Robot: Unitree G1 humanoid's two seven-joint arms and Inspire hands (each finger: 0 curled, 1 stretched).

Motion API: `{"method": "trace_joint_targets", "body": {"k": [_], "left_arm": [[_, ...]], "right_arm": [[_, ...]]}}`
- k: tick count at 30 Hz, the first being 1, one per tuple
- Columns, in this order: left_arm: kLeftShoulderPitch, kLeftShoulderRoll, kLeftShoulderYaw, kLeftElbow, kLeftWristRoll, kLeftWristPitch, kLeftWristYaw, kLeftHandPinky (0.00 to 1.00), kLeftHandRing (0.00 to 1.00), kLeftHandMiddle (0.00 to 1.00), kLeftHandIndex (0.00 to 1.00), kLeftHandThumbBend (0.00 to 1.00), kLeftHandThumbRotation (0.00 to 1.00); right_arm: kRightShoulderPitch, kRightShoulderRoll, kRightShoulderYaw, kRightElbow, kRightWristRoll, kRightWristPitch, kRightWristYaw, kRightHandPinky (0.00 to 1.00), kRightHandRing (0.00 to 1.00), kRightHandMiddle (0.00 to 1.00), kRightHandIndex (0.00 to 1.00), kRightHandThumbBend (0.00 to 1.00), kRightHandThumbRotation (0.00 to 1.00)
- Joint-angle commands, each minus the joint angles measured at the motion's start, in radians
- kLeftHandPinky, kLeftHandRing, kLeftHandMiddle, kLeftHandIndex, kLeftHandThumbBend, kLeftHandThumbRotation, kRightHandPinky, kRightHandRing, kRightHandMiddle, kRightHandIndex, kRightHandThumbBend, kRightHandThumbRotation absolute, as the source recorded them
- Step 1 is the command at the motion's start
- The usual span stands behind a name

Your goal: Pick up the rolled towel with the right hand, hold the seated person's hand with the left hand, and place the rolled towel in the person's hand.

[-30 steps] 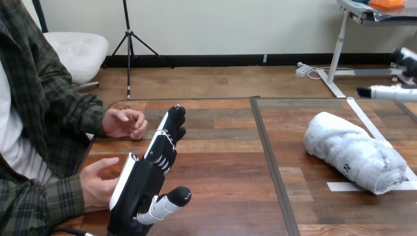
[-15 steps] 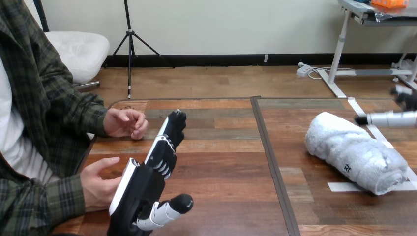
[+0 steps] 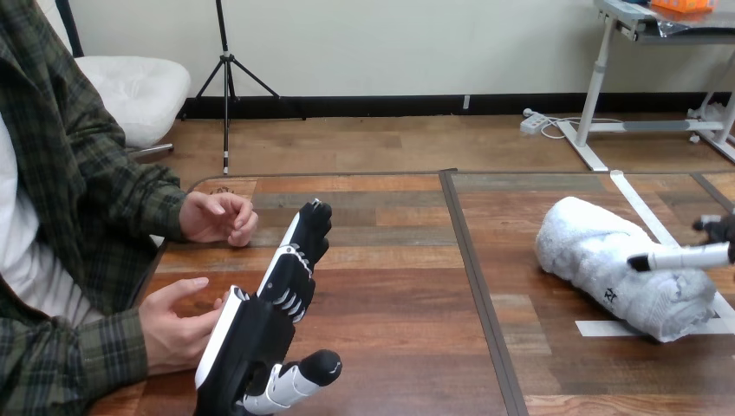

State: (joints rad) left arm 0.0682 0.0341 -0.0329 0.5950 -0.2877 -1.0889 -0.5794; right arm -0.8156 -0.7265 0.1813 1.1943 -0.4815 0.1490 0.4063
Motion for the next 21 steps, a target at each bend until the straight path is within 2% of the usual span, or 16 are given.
{"method": "trace_joint_targets", "body": {"k": [1,5,11,17,21], "left_arm": [[-0.029,-0.008,-0.018,-0.079,-0.038,-0.050,-0.007,0.99,1.00,1.00,0.99,1.00,0.70],[-0.020,-0.008,-0.020,-0.089,-0.043,-0.052,-0.009,0.99,1.00,1.00,0.99,1.00,0.70],[-0.001,-0.002,-0.024,-0.114,-0.060,-0.041,-0.015,1.00,1.00,1.00,0.99,1.00,0.70],[0.015,0.001,-0.026,-0.135,-0.068,-0.036,-0.019,1.00,1.00,1.00,0.98,1.00,0.70],[0.033,0.002,-0.024,-0.159,-0.063,-0.032,-0.012,1.00,1.00,1.00,0.98,1.00,0.71]], "right_arm": [[-0.200,0.060,0.042,0.089,-0.034,-0.062,-0.068,0.83,0.93,0.95,1.00,1.00,0.50],[-0.199,0.077,0.053,0.105,-0.041,-0.057,-0.083,0.78,0.90,0.93,1.00,1.00,0.49],[-0.191,0.106,0.081,0.121,-0.065,-0.065,-0.105,0.63,0.83,0.88,1.00,1.00,0.50],[-0.184,0.125,0.093,0.133,-0.073,-0.066,-0.130,0.64,0.84,0.88,1.00,1.00,0.50],[-0.174,0.140,0.079,0.141,-0.054,-0.063,-0.143,0.62,0.83,0.87,1.00,1.00,0.49]]}}
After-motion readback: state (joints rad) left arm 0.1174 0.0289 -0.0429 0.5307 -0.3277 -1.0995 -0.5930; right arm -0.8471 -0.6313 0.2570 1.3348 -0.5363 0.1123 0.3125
